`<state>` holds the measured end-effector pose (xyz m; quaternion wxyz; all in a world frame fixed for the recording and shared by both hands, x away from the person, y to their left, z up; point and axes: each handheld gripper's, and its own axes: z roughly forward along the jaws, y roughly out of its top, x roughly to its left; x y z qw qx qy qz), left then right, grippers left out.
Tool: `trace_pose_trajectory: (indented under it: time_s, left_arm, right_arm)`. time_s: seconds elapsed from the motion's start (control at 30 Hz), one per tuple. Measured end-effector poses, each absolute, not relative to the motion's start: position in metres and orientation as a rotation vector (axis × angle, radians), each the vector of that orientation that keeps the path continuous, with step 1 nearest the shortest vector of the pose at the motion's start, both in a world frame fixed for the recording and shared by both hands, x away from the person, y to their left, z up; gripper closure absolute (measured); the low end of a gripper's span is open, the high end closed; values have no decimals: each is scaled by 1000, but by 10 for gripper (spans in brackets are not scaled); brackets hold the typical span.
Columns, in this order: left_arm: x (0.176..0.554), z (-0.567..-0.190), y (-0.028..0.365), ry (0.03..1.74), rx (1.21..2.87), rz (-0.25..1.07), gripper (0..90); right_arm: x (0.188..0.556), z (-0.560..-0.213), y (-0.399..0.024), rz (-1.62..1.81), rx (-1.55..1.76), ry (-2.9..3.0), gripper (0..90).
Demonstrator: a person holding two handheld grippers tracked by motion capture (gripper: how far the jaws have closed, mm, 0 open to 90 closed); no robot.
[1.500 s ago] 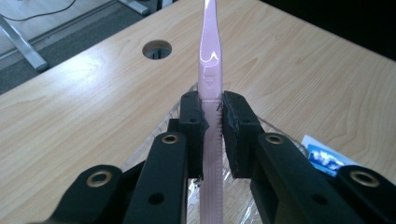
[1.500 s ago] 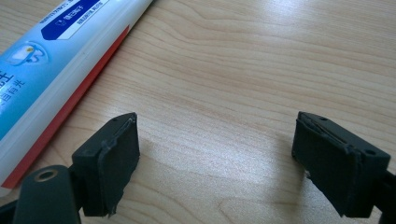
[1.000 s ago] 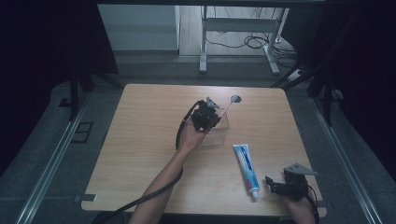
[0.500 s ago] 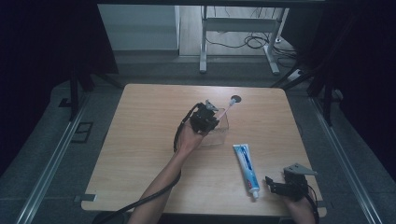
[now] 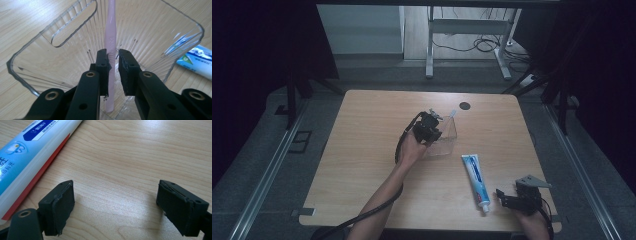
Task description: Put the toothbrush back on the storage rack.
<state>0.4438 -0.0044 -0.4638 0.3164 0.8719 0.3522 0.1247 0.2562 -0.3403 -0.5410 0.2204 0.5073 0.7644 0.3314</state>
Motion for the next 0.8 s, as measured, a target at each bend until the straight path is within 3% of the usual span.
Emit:
trace_pose_trajectory:
  time_s: [0.17,0.5,0.8]
  left_arm:
    - [444,-465,-4,936,2285,319,738]
    - [441,-462,-5,906,2252,289,537]
    - [433,-451,-1,859,2216,275,413]
  right_arm:
    - [256,-541,-340,916,1403,2114,144]
    - [256,-541,-340,916,1403,2114,144]
    - [256,-541,-340,917,1402,2114,145]
